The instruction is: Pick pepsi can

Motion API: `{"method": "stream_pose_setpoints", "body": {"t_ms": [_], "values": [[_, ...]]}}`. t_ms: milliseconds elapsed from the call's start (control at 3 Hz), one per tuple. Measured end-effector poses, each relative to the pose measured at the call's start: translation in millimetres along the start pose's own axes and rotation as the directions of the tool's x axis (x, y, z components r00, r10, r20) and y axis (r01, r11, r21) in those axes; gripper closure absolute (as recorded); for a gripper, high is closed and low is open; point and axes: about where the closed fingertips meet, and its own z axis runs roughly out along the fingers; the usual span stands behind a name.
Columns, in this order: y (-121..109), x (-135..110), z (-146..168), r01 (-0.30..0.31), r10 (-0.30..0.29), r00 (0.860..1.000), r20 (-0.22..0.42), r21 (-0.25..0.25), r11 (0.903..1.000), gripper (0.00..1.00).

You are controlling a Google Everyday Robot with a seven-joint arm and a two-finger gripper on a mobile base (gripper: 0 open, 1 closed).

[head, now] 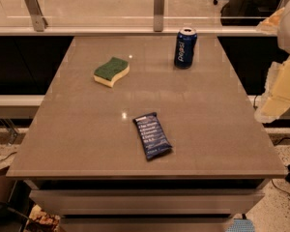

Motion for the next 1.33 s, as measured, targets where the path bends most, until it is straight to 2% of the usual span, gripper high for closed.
{"method": "stream_pose_setpoints", "body": {"t_ms": [333,667,1000,1333], "values": [[0,0,-1,-0.001,0.001,1.0,0.002,0.002,1.0,0.0],[-10,-4,-1,-0.033,0.033,0.998,0.049,0.012,0.9994,0.0],[-28,-4,4,-0.106,0.103,0.986,0.135,0.014,0.9943,0.0],[-46,-4,15,-0.194,0.186,0.953,0.241,0.009,0.981,0.0]]}}
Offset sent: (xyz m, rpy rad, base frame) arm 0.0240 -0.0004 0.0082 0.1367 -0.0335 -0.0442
